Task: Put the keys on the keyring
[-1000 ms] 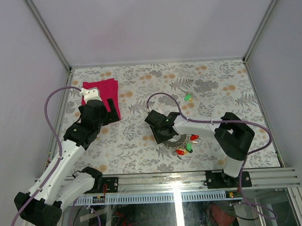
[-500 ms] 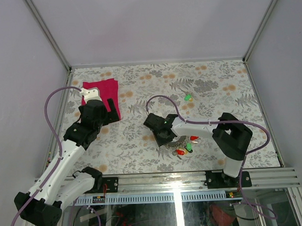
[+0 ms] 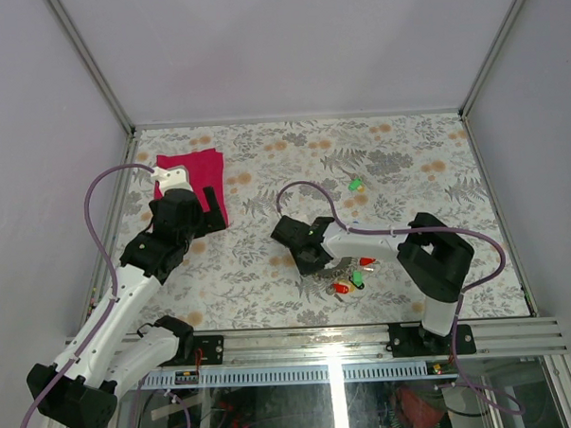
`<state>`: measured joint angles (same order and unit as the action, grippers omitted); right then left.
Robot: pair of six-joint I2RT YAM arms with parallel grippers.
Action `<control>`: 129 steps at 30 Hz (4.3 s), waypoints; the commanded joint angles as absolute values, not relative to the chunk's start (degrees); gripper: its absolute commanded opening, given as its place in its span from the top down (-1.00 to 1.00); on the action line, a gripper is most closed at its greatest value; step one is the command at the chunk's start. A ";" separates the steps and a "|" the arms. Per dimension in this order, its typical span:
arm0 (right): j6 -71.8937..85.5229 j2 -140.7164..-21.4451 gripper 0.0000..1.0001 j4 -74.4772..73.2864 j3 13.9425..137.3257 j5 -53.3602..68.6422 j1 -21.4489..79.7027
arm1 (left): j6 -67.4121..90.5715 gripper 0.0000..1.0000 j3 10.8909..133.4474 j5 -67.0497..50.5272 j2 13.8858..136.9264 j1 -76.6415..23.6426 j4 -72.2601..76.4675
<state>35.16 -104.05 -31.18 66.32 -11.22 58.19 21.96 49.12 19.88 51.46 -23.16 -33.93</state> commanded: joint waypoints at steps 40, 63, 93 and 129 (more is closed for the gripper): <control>2.72 -54.99 1.00 -37.23 70.54 -0.88 58.71 | 10.46 -0.85 53.56 -24.53 53.08 -35.93 -4.52; 1.74 -41.13 1.00 -7.81 54.12 9.03 58.71 | 11.73 -0.29 50.36 -25.68 52.63 -46.50 5.78; 4.64 -42.31 1.00 -3.39 53.86 12.92 58.72 | 10.87 -0.04 46.16 -30.69 53.25 -48.47 13.94; 2.57 -41.75 1.00 1.24 54.32 25.57 58.74 | 7.74 0.13 44.83 -40.17 46.55 -48.54 18.91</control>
